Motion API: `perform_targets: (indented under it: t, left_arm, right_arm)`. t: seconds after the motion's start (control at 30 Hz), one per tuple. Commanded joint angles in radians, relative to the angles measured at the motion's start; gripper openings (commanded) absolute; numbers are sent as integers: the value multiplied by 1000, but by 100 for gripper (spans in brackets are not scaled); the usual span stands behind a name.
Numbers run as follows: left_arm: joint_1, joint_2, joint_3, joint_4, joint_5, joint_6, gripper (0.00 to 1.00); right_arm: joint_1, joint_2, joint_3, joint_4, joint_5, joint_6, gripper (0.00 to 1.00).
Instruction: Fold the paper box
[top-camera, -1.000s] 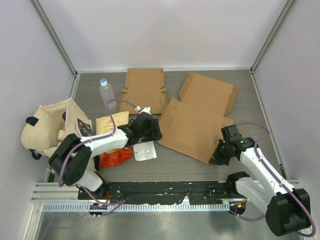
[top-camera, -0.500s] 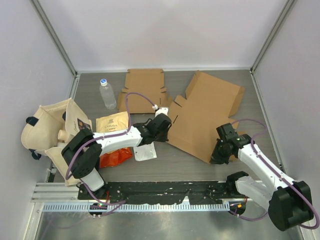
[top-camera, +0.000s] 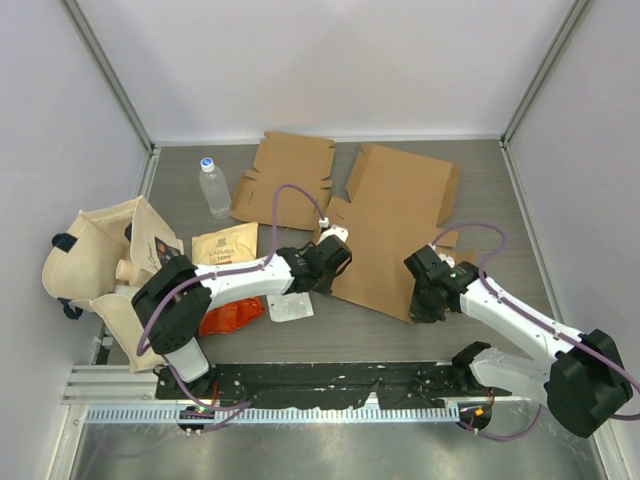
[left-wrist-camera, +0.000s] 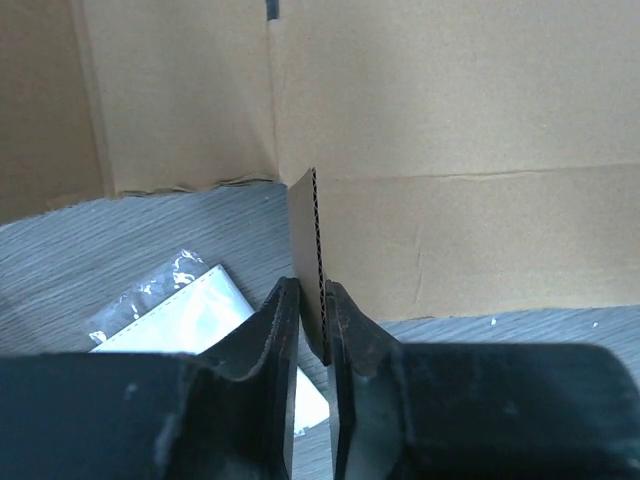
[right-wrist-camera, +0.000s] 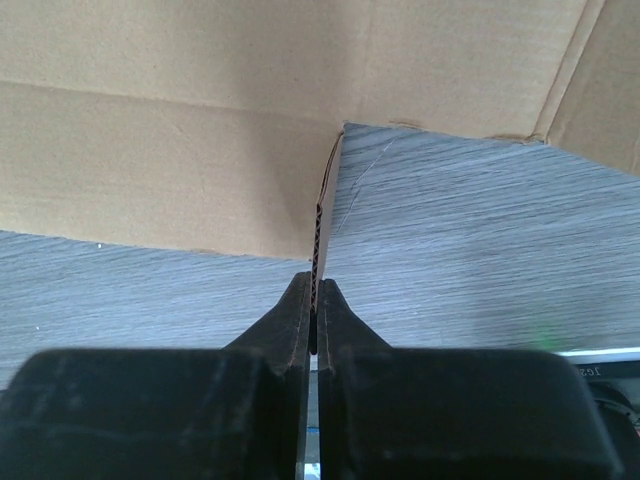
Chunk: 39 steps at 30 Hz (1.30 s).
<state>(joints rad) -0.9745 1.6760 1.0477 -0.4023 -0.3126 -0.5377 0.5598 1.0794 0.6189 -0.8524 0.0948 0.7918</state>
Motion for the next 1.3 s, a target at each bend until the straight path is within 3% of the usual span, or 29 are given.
perform_targets:
  t: [0.0,0.03,0.3,0.4,0.5,0.6,0.7,0.83,0.93,1.07,1.17,1.27]
  left_arm:
    - [-27,-5,51,54,86,15,21]
    - [-26,-12,43,69,93,10,27]
    - [-26,-71,14,106,96,-24,45]
    - [-15,-159,-37,131,99,-59,68]
    - [23,-278,-89,152,125,-112,80]
    - [78,-423,-177,146,124,-181,83]
    - [105,-565,-321,178,104,-358,86]
    - [102,-781,-492,377,122,-627,87]
    - [96,-742,-548,543,165,-729,89]
    - [57,-529,-413,574,219,-763,90]
    - [45,-403,-350,603,196,-858,90]
    - [39,-314,-357,759,150,-921,89]
  right_arm:
    - [25,-61,47,107,57,63,1]
    - [23,-74,47,89,68,67,1]
    - [23,-191,-13,113,57,167,1]
    - [23,-243,-44,119,60,214,1]
    - [22,-291,-71,118,75,250,1]
    - [22,-323,-74,107,85,283,1]
    - [20,-381,-79,121,72,362,1]
    - [17,-464,-99,168,57,484,1]
    - [15,-506,-116,202,37,535,1]
    - [15,-544,-148,249,-6,607,1]
    - [15,-573,-172,286,-27,655,1]
    - [15,-599,-191,315,-43,685,1]
